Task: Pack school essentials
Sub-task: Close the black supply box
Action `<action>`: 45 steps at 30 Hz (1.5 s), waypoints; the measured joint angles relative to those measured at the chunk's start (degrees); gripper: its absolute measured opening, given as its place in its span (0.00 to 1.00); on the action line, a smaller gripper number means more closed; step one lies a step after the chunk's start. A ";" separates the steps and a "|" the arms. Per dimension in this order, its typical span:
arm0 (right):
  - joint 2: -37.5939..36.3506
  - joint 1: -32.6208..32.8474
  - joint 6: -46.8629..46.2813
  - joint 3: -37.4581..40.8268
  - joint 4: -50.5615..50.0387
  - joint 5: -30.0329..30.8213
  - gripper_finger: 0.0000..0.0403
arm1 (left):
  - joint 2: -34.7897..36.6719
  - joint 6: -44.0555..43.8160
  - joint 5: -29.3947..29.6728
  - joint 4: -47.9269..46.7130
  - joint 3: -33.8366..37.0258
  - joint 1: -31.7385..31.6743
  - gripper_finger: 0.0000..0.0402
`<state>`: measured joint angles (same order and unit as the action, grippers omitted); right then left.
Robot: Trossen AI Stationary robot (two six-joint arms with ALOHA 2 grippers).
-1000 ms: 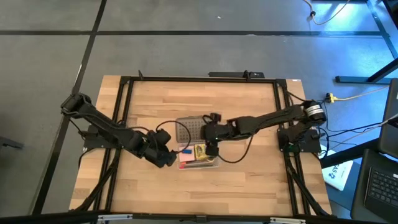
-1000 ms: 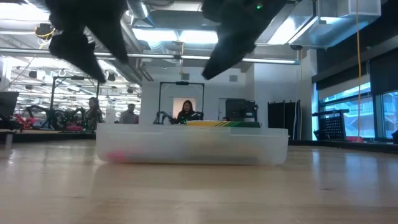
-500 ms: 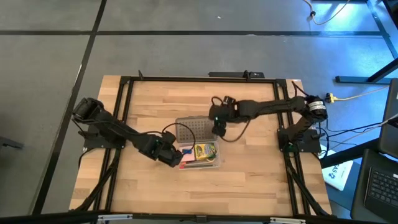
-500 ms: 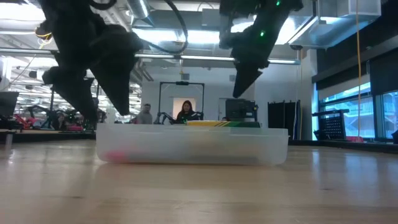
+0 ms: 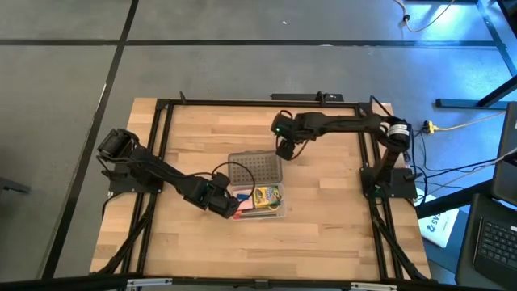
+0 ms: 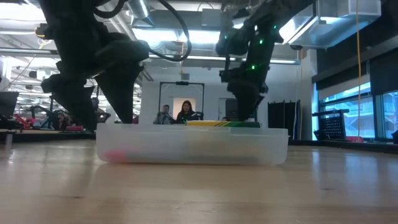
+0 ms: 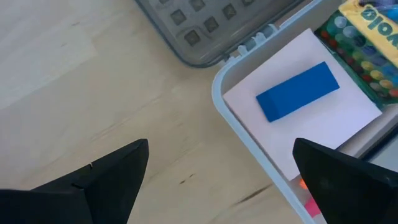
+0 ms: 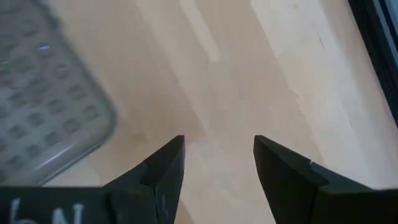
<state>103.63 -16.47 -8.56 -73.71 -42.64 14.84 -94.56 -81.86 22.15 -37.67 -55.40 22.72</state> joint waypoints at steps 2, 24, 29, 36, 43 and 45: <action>1.03 -1.17 0.85 0.00 0.17 -2.37 0.48 | 0.00 -1.07 0.00 -0.15 0.00 0.00 0.98; 6.04 -2.76 7.58 0.04 3.07 -15.04 0.48 | -3.48 -1.75 -0.28 -0.08 -0.04 -2.45 0.98; 6.04 -2.88 8.67 0.04 3.12 -15.83 0.48 | -3.54 -1.60 -0.35 -0.42 -0.02 -2.71 0.98; 6.04 -2.80 10.59 0.04 3.18 -16.67 0.48 | -3.54 -0.55 -0.35 -0.47 -0.02 -2.71 0.98; 6.04 -2.81 13.46 0.04 4.88 -23.99 0.48 | -3.54 -0.51 -0.35 -0.68 -0.02 -2.73 0.98; 6.04 -2.71 13.58 0.04 5.66 -24.16 0.48 | -3.54 -0.51 -0.35 -0.68 -0.02 -2.73 0.98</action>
<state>109.67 -19.18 5.02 -73.67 -36.98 -9.32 -98.10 -82.37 21.80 -38.35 -55.42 19.99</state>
